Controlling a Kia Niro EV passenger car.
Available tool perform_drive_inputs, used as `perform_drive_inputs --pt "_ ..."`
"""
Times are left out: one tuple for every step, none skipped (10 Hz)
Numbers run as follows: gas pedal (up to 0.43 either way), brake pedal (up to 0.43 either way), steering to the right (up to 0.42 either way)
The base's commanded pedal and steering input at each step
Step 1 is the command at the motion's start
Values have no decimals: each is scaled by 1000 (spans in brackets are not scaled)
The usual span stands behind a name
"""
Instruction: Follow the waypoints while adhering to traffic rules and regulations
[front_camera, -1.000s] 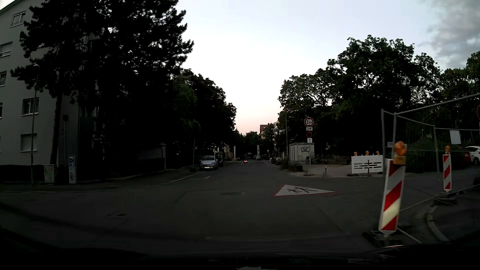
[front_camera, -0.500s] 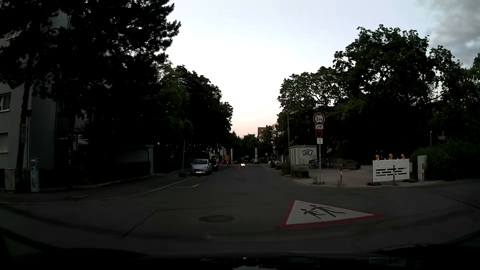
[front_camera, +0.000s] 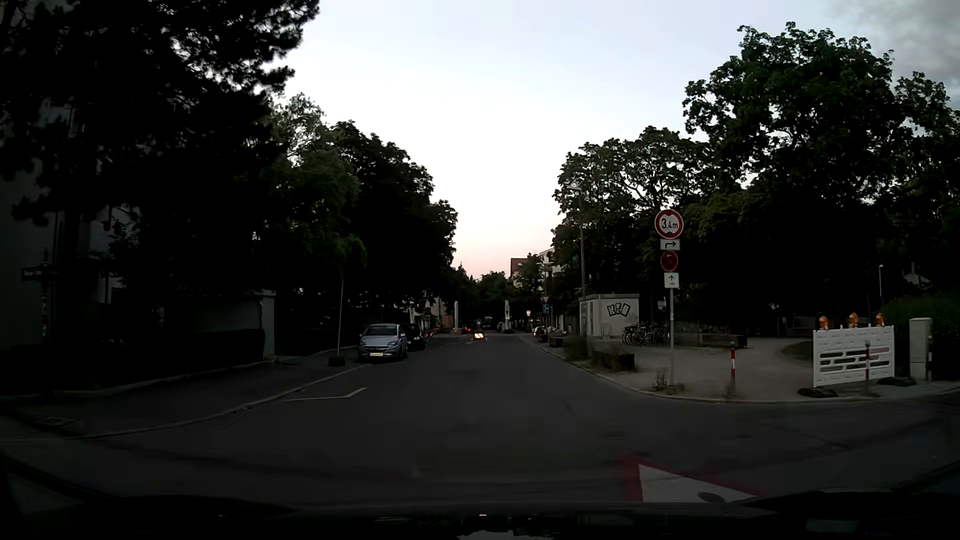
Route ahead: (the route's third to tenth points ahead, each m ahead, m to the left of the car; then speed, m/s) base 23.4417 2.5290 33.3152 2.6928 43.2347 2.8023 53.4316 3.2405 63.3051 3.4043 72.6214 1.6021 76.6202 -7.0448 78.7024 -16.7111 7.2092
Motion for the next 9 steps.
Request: perform_drive_inputs --pt "118 0 12" --pt "118 0 12" --pt "118 0 12" --pt "110 0 12" --pt "110 0 12" --pt "110 0 12" --pt "110 0 12" --pt "110 0 11" --pt "110 0 10"
